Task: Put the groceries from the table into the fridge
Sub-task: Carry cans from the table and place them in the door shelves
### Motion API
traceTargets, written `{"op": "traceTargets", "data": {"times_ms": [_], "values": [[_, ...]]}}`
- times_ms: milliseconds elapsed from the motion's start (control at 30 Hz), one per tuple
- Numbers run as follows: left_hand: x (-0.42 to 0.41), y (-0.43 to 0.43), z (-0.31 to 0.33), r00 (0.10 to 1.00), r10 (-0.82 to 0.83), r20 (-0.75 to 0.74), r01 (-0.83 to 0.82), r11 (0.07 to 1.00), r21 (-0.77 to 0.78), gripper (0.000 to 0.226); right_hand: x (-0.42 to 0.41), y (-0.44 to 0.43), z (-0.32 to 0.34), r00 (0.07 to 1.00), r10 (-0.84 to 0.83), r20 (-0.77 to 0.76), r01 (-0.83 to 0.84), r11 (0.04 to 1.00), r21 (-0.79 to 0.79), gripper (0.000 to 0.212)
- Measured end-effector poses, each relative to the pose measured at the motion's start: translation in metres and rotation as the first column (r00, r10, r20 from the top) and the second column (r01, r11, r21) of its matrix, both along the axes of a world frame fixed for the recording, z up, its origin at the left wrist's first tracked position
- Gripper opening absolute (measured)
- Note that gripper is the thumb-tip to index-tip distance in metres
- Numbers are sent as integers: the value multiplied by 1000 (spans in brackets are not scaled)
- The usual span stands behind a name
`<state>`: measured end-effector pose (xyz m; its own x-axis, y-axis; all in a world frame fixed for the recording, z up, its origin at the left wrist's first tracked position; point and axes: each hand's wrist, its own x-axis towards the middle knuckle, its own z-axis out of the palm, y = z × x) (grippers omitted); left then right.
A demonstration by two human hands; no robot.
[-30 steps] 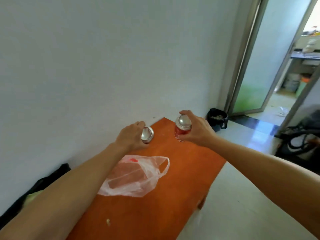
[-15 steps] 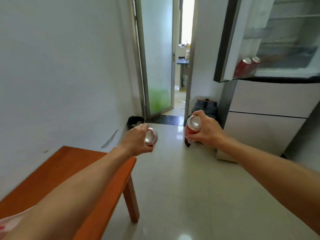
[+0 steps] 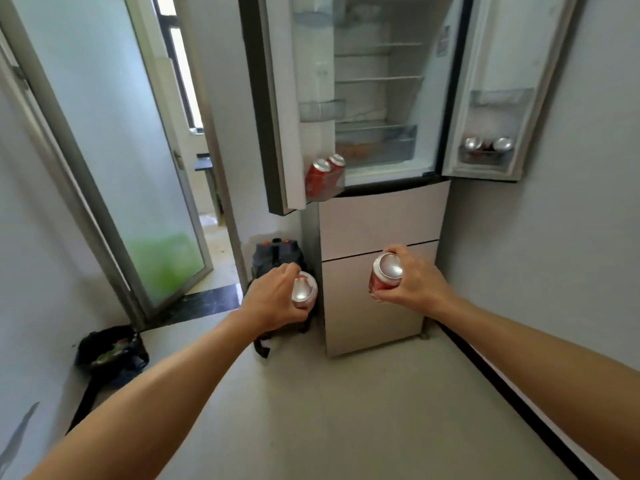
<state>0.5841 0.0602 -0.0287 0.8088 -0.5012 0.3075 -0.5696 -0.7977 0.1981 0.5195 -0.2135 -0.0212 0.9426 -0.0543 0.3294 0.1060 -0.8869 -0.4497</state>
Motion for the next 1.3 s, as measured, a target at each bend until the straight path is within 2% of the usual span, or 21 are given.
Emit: {"op": "traceTargets", "data": {"times_ms": [233,433,667,867,1033,1167,1233,1300], "values": [[105,-129,24,980,-197,2,197,979,-59,65,47,-103,20,979,-204,33,205,978,-43,76],[176,-254,28,946,-323,22,324,939,-114,66,99,-207,27,948,-311,70,316,945,-87,75],[269,-385,57,946,-325,-1,320,935,-155,70,185,-330,53,930,-352,103,357,933,-41,73],[344,-467,110,939,-325,111,344,892,-293,68,255,-411,110,885,-385,263,400,917,-2,77],[410,-534,170,903,-354,242,428,785,-447,69,317,-473,173,791,-402,461,429,902,50,79],[458,-590,221,855,-354,379,518,628,-581,67,373,-518,224,665,-441,603,458,878,137,82],[480,-618,241,834,-349,427,552,555,-623,67,400,-538,242,609,-481,631,464,861,209,83],[500,-645,254,813,-374,446,582,533,-614,69,424,-555,249,593,-493,637,471,854,223,83]]}}
